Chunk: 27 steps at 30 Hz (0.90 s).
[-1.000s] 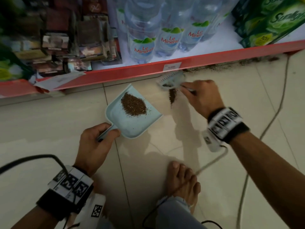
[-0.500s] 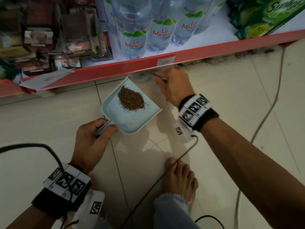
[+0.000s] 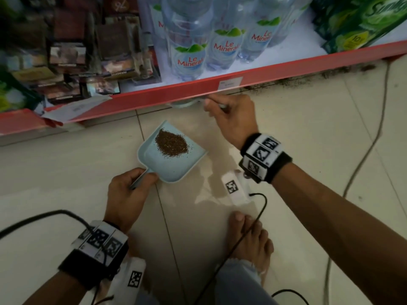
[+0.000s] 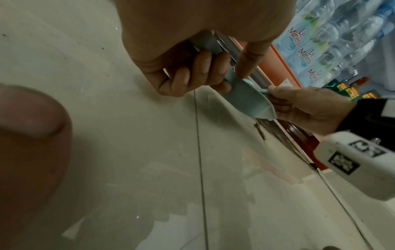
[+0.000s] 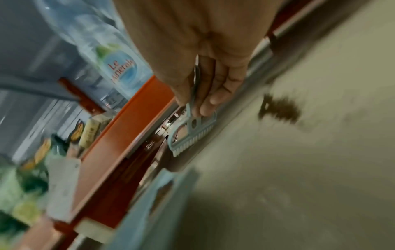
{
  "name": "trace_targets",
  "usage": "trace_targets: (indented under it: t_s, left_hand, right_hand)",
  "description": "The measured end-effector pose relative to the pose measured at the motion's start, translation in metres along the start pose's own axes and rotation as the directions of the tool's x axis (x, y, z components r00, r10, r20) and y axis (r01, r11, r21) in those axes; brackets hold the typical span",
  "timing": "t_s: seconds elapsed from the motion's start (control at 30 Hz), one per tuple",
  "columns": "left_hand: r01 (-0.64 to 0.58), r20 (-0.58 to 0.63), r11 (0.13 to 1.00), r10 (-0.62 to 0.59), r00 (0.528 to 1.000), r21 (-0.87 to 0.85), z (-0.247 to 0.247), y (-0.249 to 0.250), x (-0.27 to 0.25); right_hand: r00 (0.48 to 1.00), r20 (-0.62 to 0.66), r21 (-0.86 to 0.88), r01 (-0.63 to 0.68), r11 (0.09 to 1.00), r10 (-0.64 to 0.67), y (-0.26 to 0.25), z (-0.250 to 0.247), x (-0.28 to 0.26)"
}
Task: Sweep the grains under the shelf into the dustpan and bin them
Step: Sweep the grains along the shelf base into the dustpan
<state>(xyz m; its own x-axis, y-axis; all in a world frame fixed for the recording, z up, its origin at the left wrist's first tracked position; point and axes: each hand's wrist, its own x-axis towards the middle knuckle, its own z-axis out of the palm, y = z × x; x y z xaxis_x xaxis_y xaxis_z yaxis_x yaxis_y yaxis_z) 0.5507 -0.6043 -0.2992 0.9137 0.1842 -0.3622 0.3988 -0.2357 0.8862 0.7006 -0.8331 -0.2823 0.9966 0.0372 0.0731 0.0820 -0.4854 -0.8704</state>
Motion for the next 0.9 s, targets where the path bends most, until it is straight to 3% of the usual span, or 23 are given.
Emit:
trace_targets:
  t_s: [0.1, 0.17, 0.3, 0.43, 0.5, 0.67, 0.8, 0.9]
  left_hand:
    - [0.056, -0.045, 0.998, -0.056, 0.997, -0.015, -0.004, -0.005, 0.004]
    - [0.075, -0.06, 0.997, -0.076, 0.995, -0.027, -0.006, -0.008, 0.003]
    - [0.065, -0.075, 0.998, -0.066, 0.995, -0.011, -0.005, -0.009, -0.003]
    - [0.036, -0.083, 0.999, -0.035, 0.996, 0.012, -0.005, -0.007, -0.005]
    - [0.023, -0.086, 1.0, -0.022, 0.996, 0.011, -0.007, -0.005, -0.005]
    - [-0.005, -0.064, 1.0, 0.004, 0.998, -0.006, -0.001, -0.003, -0.003]
    - [-0.043, -0.026, 0.999, 0.044, 0.999, 0.021, 0.004, -0.001, -0.003]
    - [-0.089, -0.012, 0.995, 0.09, 0.996, 0.052, 0.002, 0.001, 0.0]
  right_hand:
    - [0.995, 0.046, 0.148, -0.093, 0.985, 0.088, -0.002, 0.028, 0.006]
    - [0.991, 0.089, 0.092, -0.105, 0.99, 0.097, -0.002, 0.036, 0.008]
    - [0.987, 0.148, -0.196, 0.097, 0.976, -0.068, -0.006, 0.03, 0.014]
    - [0.92, 0.388, -0.566, 0.281, 0.775, -0.05, -0.002, -0.014, 0.005]
    - [0.903, 0.428, -0.63, 0.327, 0.704, -0.036, 0.003, -0.049, -0.01]
    - [0.908, 0.385, -0.566, 0.373, 0.735, -0.165, -0.008, -0.088, -0.026]
    - [0.922, 0.289, -0.487, 0.373, 0.79, -0.257, -0.02, -0.043, -0.016]
    - [0.918, 0.329, -0.531, 0.372, 0.761, -0.219, -0.024, -0.009, -0.003]
